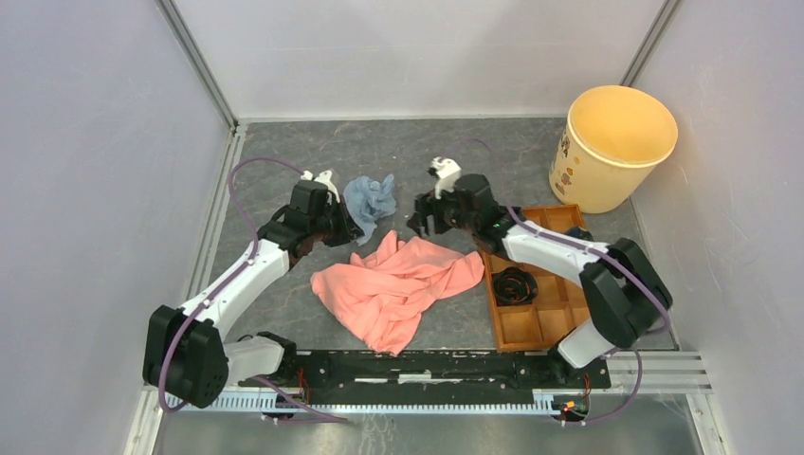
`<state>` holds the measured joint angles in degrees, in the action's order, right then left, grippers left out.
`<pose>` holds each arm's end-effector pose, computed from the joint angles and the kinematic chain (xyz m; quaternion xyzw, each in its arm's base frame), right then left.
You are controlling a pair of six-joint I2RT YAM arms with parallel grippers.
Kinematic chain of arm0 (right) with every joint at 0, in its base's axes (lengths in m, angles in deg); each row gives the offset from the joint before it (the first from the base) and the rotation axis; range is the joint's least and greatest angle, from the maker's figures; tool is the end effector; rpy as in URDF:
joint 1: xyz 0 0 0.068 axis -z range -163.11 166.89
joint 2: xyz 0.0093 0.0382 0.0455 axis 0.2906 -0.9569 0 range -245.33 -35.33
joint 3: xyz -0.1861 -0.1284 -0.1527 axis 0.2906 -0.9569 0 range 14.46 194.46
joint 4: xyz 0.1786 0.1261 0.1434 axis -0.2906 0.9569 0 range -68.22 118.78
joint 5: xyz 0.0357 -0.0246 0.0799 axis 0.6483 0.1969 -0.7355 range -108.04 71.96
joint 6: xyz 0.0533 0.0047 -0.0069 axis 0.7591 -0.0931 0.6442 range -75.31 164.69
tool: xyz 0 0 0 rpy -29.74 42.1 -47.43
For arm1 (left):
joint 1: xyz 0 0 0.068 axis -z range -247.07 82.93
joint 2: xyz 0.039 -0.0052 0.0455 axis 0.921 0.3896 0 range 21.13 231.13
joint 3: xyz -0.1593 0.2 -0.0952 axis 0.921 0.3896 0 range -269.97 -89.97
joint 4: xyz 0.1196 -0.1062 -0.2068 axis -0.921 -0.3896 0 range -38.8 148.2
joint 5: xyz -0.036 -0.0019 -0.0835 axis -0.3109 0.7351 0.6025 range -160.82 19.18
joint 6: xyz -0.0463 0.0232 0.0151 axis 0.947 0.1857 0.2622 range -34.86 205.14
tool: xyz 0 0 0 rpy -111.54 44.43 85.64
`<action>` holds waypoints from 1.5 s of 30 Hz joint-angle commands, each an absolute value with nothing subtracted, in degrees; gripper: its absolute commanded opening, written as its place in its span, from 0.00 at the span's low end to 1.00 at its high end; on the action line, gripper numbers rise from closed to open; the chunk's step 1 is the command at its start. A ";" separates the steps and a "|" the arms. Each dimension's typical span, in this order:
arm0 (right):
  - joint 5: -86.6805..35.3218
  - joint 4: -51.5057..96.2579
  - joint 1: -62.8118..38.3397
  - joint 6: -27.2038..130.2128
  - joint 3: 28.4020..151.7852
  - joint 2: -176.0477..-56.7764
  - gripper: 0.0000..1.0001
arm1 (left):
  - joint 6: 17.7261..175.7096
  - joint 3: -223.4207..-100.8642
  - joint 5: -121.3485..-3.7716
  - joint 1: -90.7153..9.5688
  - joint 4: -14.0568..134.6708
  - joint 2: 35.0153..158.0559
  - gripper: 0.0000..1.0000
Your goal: Put the trash bags into the trash bin
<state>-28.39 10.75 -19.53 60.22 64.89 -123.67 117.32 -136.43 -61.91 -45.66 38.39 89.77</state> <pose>0.2696 0.2068 0.2249 -0.2003 0.8260 0.2974 0.4350 0.2349 -0.0980 0.2494 -0.0540 0.9097 -0.2462 0.3300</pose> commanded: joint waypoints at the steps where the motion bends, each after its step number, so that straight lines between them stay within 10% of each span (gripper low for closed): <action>1: -26.44 10.97 -26.11 62.46 75.83 -130.01 0.82 | 118.70 -135.34 -52.21 -45.58 44.61 90.80 0.02; 13: -4.31 6.83 -28.26 71.43 86.92 -147.01 0.76 | 118.11 -131.24 -51.26 -45.54 47.65 89.60 0.02; 16: -5.75 2.24 -26.26 69.99 88.77 -150.35 0.55 | 117.67 -130.26 -53.36 -45.55 46.52 87.76 0.02; 19: -5.87 7.77 -23.65 66.75 91.38 -151.05 0.01 | 116.85 -129.80 -59.99 -45.66 42.17 85.63 0.02; 27: -17.83 13.81 -14.93 48.26 78.35 -133.77 0.00 | 121.08 -132.30 -78.69 -52.77 34.95 84.38 0.02; 45: -21.85 11.27 -14.29 44.60 63.89 -120.84 0.01 | 122.80 -132.65 -48.15 -60.97 40.02 84.13 0.02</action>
<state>-21.72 14.62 -14.44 45.38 65.51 -122.07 119.53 -135.05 -57.67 -60.24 35.99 85.77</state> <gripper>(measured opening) 0.011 0.033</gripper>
